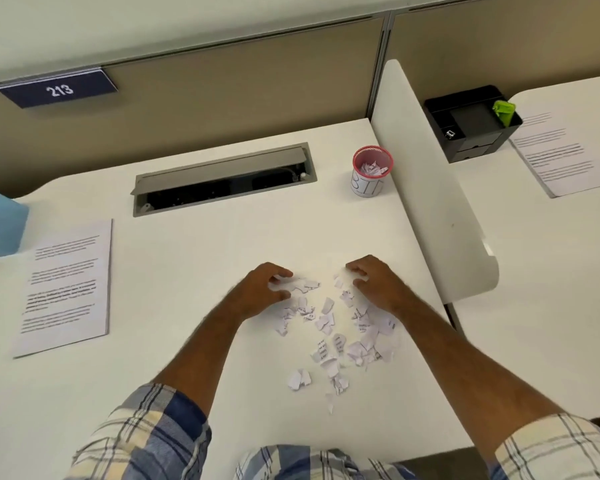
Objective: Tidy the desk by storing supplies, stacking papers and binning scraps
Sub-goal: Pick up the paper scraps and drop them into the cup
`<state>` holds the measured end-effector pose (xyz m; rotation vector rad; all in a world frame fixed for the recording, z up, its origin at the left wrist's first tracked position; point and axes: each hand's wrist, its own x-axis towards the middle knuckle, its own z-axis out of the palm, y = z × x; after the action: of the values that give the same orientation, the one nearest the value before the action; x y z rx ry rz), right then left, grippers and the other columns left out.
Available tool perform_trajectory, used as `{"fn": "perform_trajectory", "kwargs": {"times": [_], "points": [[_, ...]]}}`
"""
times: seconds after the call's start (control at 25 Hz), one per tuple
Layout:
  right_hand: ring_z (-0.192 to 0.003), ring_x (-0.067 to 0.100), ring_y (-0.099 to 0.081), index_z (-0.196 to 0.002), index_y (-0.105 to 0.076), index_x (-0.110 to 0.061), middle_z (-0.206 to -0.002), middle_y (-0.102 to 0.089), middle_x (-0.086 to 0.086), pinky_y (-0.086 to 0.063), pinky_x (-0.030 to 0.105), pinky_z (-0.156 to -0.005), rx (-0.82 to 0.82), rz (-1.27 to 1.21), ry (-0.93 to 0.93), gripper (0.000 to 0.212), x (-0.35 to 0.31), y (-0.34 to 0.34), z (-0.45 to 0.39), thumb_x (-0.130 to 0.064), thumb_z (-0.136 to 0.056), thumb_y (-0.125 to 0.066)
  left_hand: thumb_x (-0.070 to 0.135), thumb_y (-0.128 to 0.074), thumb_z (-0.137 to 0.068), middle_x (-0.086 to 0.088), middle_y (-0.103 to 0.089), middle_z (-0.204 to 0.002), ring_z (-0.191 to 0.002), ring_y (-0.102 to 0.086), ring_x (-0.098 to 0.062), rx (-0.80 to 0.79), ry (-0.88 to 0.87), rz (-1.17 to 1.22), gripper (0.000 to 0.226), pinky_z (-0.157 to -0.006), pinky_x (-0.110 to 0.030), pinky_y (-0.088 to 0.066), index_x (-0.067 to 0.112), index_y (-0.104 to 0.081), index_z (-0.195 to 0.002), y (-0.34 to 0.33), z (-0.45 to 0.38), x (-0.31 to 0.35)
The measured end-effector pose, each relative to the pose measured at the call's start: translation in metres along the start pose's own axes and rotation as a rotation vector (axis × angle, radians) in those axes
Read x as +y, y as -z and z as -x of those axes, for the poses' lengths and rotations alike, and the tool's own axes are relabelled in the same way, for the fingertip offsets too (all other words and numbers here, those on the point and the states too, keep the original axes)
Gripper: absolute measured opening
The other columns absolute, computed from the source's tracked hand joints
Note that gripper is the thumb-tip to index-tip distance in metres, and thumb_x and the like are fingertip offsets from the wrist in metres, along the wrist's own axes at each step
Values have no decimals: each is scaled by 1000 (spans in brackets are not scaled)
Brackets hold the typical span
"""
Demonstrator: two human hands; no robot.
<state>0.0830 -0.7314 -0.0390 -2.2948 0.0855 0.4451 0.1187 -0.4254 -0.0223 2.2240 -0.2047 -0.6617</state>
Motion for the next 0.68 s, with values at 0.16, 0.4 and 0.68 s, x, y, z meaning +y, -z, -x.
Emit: {"fn": "perform_trajectory", "kwargs": {"times": [0.16, 0.4, 0.68], "points": [[-131, 23, -42, -142, -55, -17, -140, -48, 2, -32, 28, -110, -153, 157, 94, 48, 0, -12, 13, -11, -96, -63, 16, -91, -73, 3, -55, -123, -106, -54, -5, -172, -110, -143, 58, -89, -16, -45, 14, -67, -126, -10, 19, -15], [-121, 21, -48, -138, -60, -15, -134, -52, 3, -36, 25, -99, -162, 298, 249, 45, -5, -21, 26, -9, -93, -67, 19, -78, -71, -9, -60, -108, -98, -60, -26, -67, -285, -277, 41, -86, -37, -51, 10, -73, -111, -24, 41, -29], [-98, 34, -62, -107, -72, -6, -108, -64, 13, -51, 45, -84, -26, 432, 335, 16, -3, -31, 30, -9, -93, -64, 10, -78, -82, -3, -63, -98, -82, -60, -13, 29, -265, -264, 16, -71, -23, -45, 11, -73, -98, -36, 52, -30]]}}
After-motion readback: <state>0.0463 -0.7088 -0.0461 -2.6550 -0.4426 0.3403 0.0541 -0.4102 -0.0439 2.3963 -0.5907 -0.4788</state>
